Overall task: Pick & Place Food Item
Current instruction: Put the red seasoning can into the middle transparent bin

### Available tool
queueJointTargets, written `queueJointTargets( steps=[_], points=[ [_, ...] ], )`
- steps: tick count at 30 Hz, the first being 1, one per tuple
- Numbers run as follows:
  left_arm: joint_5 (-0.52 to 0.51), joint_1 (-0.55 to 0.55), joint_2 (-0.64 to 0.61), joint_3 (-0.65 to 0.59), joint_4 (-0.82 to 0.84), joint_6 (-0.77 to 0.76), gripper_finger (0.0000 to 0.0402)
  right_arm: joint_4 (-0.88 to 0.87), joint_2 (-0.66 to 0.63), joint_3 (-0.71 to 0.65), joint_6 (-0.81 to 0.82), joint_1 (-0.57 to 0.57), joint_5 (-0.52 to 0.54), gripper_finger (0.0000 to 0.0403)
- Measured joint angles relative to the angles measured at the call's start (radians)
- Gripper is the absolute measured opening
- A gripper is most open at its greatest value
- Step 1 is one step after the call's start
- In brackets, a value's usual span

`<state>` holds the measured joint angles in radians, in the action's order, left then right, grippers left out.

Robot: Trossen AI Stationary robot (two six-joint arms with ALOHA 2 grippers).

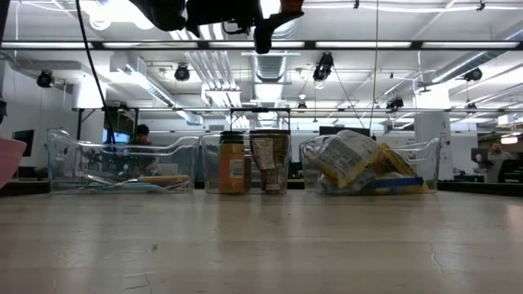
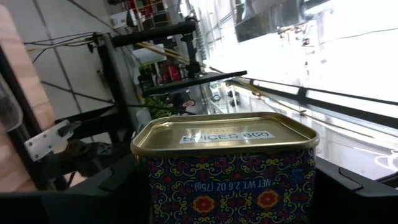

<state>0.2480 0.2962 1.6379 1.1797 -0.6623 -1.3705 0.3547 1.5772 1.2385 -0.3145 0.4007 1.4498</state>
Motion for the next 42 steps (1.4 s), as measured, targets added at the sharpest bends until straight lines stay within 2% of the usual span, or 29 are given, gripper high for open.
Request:
queueJointTargets(
  steps=[7, 12, 23, 31, 37, 42],
  points=[
    [0.003, 0.002, 0.0, 0.0, -0.031, 0.0, 0.0295, -0.004, 0.008, -0.002, 0.04, -0.042, -0.007, 0.0229],
    [0.045, 0.003, 0.0, 0.0, -0.054, -0.028, 0.0295, -0.007, 0.008, -0.012, 0.11, -0.062, -0.007, 0.0229],
    [0.101, 0.006, 0.0, 0.0, -0.054, -0.033, 0.0295, 0.003, 0.033, -0.004, 0.118, -0.089, 0.004, 0.0229],
    [0.075, 0.023, 0.0, 0.0, -0.04, -0.021, 0.0295, 0.005, 0.072, 0.047, 0.0, -0.098, -0.035, 0.0229],
    [0.102, 0.029, 0.0, -0.005, -0.042, -0.027, 0.0295, 0.007, 0.085, 0.088, -0.099, -0.105, -0.043, 0.0229],
    [0.119, 0.03, -0.001, -0.005, -0.056, -0.038, 0.0295, 0.004, 0.085, 0.098, -0.112, -0.11, -0.066, 0.0229]
  ],
)
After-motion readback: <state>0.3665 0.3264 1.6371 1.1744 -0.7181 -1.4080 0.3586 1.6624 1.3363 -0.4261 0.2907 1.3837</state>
